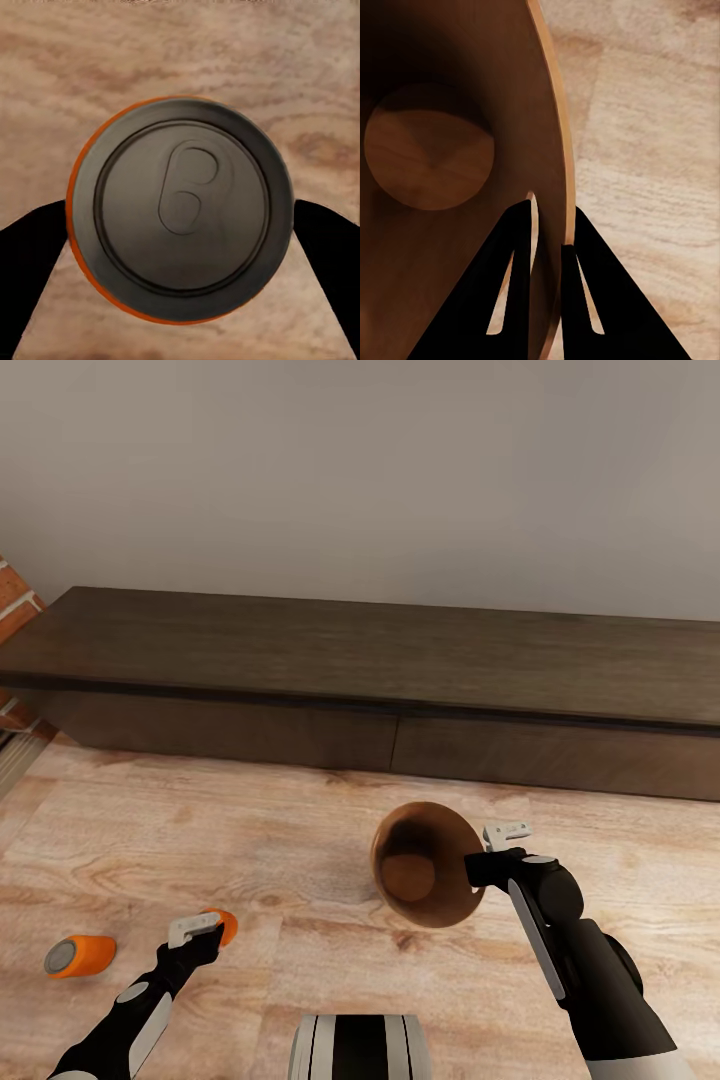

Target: Put the three can of soda from the living room inside the tash can in the kitchen.

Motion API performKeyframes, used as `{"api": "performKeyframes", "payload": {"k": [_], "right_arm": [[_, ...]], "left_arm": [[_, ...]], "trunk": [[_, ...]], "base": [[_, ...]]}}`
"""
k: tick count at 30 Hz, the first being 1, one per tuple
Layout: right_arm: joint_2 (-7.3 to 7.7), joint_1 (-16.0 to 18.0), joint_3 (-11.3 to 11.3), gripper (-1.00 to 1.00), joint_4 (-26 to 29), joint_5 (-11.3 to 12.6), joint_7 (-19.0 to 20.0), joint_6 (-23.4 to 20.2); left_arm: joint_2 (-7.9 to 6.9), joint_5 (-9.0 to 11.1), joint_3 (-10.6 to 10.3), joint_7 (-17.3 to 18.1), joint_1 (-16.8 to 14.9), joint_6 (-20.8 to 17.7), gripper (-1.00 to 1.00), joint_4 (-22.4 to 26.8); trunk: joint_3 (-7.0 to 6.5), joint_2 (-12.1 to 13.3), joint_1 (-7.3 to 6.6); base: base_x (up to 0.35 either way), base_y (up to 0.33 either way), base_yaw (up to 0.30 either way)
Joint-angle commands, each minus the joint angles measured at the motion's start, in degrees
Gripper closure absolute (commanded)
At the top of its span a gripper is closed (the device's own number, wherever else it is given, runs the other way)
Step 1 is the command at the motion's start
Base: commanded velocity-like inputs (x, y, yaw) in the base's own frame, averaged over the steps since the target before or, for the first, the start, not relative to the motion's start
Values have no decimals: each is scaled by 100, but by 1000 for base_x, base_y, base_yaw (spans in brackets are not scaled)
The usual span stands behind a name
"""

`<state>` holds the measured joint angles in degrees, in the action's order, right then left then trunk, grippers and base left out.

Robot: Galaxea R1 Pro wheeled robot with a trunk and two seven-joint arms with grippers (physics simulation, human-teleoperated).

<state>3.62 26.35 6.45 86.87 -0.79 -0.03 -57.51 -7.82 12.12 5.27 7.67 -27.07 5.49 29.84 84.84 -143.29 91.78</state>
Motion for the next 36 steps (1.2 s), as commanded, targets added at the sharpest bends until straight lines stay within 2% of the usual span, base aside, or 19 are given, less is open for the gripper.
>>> {"api": "performKeyframes", "payload": {"k": [1, 13, 17, 36], "right_arm": [[-1, 2, -4, 100, 2, 105, 74, 3], [-1, 2, -4, 100, 0, 105, 74, 3], [-1, 2, -4, 100, -1, 105, 74, 3], [-6, 2, 2, 100, 2, 105, 74, 3]], "left_arm": [[0, -7, 3, -3, 0, 2, 100, -1], [0, -7, -4, -3, 0, 4, 100, 30], [0, -7, -8, -3, 0, 4, 100, 31], [0, -7, -9, -3, 0, 4, 100, 31]], "trunk": [[0, 0, 0], [0, 0, 0], [-89, 5, -11], [-430, 767, -428]], "base": [[0, 0, 0], [0, 0, 0], [0, 0, 0], [0, 0, 0]]}}
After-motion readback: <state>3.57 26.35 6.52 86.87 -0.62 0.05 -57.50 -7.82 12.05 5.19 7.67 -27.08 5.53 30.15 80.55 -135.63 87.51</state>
